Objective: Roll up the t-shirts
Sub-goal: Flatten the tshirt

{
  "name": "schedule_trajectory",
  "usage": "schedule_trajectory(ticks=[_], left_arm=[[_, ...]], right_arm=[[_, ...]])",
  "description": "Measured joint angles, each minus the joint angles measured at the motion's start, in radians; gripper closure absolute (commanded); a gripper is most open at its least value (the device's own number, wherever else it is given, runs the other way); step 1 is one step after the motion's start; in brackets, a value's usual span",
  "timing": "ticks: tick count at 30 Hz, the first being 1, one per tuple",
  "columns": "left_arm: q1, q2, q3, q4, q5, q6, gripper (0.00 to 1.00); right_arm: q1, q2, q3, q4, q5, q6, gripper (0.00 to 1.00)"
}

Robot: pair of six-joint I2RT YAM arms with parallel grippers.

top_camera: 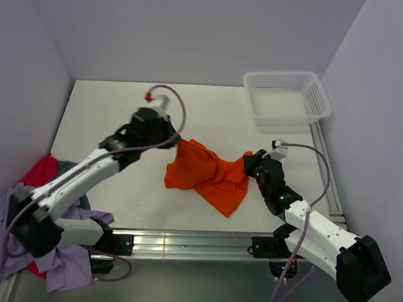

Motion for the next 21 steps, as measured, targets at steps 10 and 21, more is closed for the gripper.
schedule_trajectory(ticks=[10,21], left_arm=[[0.175,-0.444,-0.22,-0.058,-0.133,-0.064,0.72],[0.175,-0.391,-0.365,-0.113,-0.175,-0.134,0.55]], right_arm=[[0.0,-0.035,0.0,-0.01,-0.003,-0.002,1.0],[0.0,0.003,0.0,-0.006,-0.046,-0.024,1.0]])
